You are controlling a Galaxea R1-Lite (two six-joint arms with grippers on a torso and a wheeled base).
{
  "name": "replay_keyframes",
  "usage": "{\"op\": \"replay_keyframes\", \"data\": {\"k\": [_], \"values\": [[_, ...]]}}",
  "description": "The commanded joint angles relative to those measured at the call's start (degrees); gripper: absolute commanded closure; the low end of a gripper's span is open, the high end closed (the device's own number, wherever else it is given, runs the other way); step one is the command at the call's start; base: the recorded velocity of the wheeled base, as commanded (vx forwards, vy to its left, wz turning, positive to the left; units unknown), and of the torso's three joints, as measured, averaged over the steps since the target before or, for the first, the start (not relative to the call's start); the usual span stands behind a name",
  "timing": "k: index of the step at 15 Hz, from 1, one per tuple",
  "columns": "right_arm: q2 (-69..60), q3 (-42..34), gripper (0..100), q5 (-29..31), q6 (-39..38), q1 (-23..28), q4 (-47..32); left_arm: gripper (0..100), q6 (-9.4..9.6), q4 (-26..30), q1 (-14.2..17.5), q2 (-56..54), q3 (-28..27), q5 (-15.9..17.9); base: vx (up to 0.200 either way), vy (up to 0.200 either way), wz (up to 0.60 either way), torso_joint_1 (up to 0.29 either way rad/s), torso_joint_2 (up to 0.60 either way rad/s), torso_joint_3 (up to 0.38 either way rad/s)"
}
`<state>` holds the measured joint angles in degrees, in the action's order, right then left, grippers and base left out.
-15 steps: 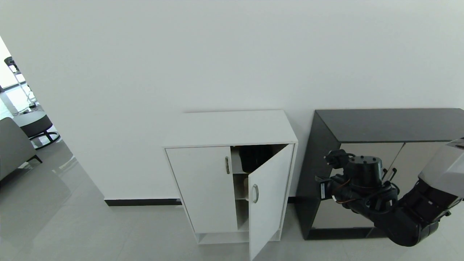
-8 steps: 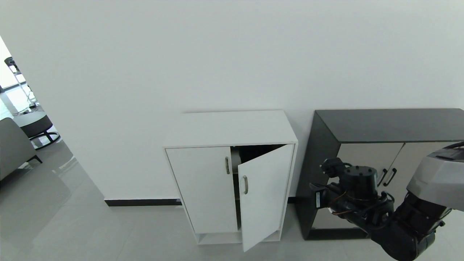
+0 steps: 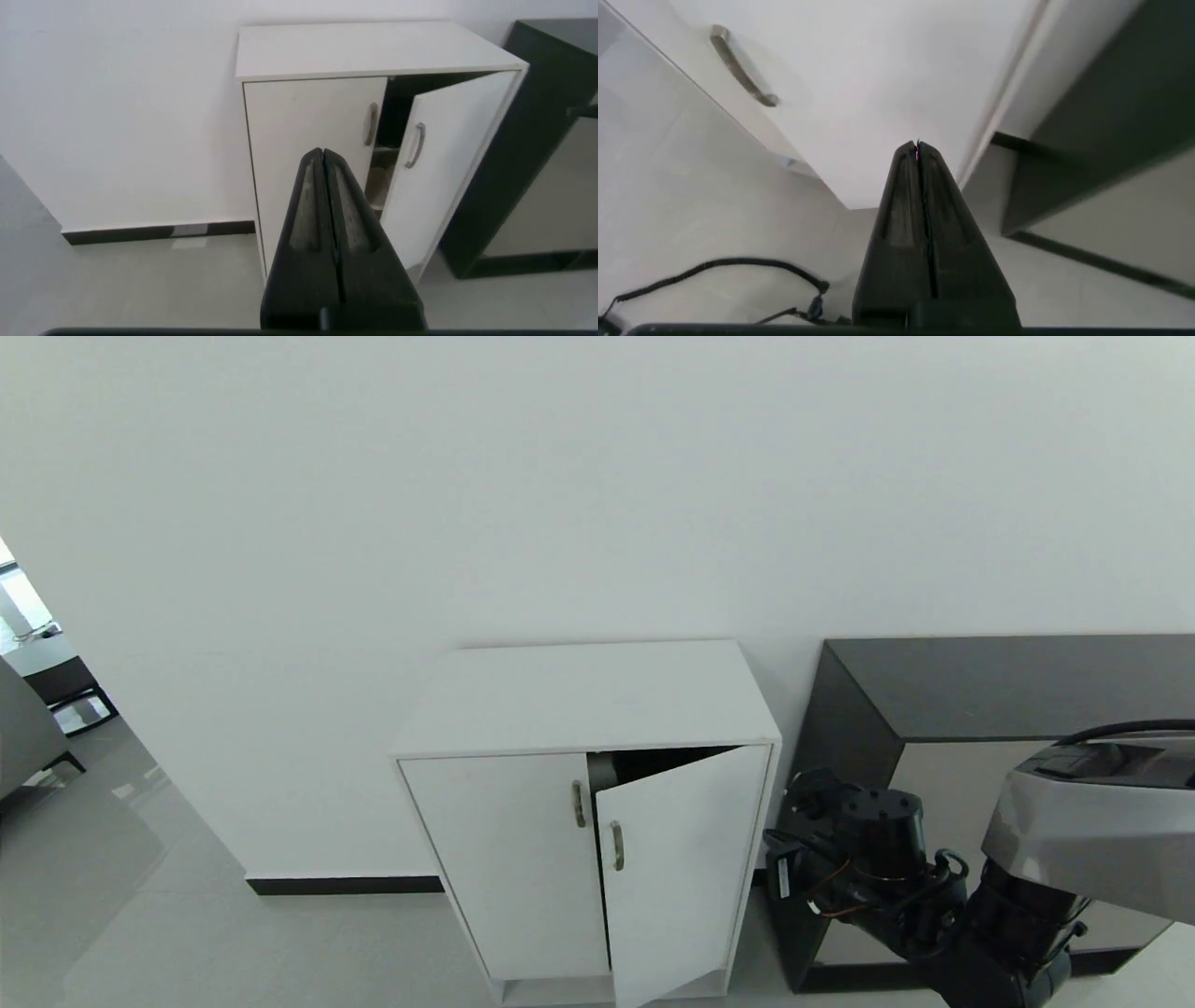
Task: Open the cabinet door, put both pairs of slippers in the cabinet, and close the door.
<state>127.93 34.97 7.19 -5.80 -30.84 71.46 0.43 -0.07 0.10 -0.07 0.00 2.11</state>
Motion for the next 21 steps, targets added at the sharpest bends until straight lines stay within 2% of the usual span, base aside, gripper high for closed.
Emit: {"op": "replay_keyframes", "data": {"k": [1,6,21], "values": [[0.83,0.27,100,0.01,-0.09,-0.80,-0.01,100,0.01,-0.01,0.08,0.07,0.00,0.00,0.200,0.000,0.00,0.002,0.01,0.002],[5.14,4.22,100,-0.07,-3.87,-4.31,0.17,100,0.01,-0.01,0.08,0.07,0.00,0.00,0.040,0.000,0.00,0.000,0.00,0.000],[16.92,21.71,100,0.45,-5.71,-3.79,-0.89,100,0.10,-0.01,0.08,0.07,0.00,0.00,0.000,0.000,0.00,0.000,0.00,0.000]]}}
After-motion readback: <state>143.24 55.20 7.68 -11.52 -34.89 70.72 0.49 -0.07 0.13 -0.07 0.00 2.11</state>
